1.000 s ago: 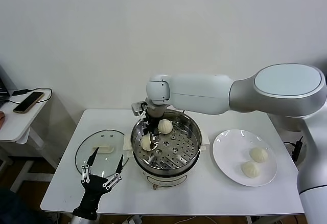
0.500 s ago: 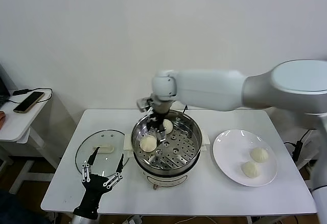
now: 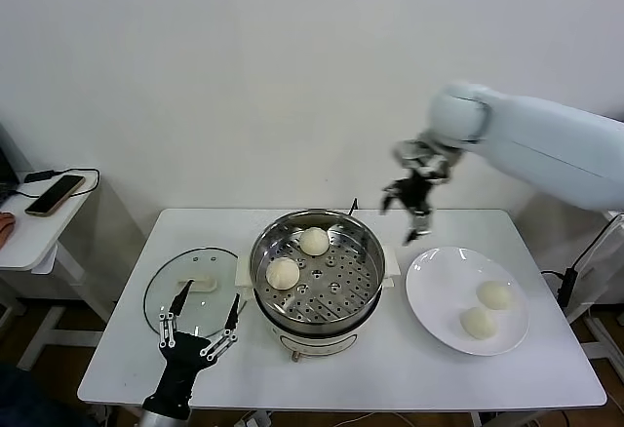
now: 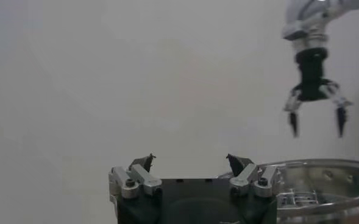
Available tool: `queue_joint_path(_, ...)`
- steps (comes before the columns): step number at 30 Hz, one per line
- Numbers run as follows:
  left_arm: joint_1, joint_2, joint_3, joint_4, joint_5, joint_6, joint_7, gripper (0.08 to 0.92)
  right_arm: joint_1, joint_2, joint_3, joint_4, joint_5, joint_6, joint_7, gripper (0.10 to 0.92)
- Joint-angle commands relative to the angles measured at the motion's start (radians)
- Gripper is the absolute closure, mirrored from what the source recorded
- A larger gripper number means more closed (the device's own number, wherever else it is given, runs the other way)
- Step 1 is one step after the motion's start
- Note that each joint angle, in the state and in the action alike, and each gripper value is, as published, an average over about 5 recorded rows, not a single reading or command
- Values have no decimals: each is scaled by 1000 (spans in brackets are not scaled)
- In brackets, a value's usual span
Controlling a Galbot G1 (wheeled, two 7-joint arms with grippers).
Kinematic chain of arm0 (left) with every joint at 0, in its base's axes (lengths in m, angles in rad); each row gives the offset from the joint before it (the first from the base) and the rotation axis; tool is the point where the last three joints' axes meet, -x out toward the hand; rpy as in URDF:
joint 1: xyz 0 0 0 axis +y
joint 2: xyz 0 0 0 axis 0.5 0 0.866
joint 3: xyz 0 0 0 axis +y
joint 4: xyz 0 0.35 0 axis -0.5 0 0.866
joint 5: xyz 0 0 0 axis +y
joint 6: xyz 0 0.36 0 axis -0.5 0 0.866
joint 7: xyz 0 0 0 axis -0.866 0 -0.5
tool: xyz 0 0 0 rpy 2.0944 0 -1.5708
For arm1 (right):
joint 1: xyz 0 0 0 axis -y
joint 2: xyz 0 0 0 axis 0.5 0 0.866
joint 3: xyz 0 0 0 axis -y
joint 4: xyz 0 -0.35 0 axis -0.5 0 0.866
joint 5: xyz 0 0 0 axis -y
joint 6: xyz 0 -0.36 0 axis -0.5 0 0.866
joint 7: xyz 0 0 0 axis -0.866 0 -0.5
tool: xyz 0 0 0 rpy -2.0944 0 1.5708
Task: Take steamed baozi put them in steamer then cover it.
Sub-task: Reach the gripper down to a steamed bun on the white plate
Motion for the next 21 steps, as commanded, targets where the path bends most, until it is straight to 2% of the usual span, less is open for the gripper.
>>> queue_joint_path(1, 2, -7, 8, -1, 8, 0, 0, 177, -391, -299, 301, -76, -296, 146, -62, 203)
queue_joint_path(8, 14, -18, 7, -6, 18, 6, -1, 177, -685, -235, 523, -151, -377, 167, 4, 203)
queue_joint_path(21, 18, -20, -10, 3, 20, 12, -3, 177, -746, -130, 555, -190, -375, 162, 36, 203)
